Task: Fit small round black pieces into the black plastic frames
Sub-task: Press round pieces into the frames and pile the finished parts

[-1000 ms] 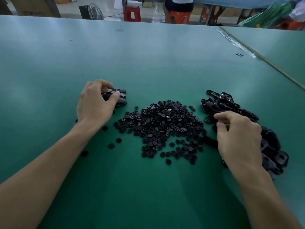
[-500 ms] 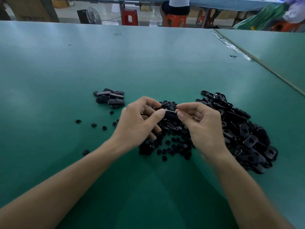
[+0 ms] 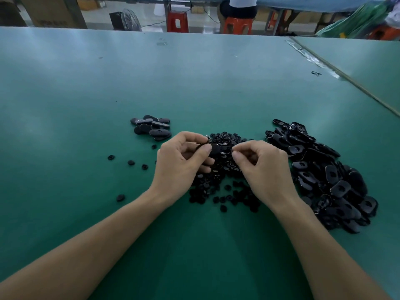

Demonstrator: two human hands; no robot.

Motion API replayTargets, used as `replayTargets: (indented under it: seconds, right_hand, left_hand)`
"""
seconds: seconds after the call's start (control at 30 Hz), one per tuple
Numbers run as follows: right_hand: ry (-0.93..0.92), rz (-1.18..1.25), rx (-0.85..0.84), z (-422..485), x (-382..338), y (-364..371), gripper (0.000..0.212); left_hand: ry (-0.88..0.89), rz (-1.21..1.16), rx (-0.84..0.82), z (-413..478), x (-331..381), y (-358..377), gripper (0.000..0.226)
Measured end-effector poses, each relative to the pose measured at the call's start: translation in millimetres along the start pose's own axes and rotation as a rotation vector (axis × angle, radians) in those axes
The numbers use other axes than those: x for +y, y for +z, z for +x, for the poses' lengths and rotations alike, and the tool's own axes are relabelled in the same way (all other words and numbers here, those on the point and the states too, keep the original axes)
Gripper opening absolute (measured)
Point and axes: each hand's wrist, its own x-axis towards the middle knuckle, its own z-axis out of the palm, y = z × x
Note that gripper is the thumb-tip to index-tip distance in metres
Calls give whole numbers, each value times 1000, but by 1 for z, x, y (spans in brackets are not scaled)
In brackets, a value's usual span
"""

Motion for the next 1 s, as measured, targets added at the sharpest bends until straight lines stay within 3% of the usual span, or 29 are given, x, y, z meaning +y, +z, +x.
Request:
replayTargets:
  seconds: [0.1,0.27,0.37,0.63,0.8,1.0]
  right_hand:
    - [-87,-184,-72,-6,5,-3,13]
    - [-142,-210,-173,-7,1,0,22]
    - [-142,-225,-203,-6,-1,2,16]
    - [-135,-258,-222,-9,-6,5,25]
    - [-120,-237,-215,-10,-8,7,20]
    - [-113,-98,-97,-10,-8,7,16]
  left_hand:
    - [15,-47,-5,1,-1,-2,13]
    - [13,-58,-19,1,-1,-1,33]
    - [8,-33,-30,2,-2,0,32]
    - [32,-15,-57,1,-1,2,24]
    - [34,-29,-43,1,-1,0,25]
    - [19,-47,-26,1,-1,-2,20]
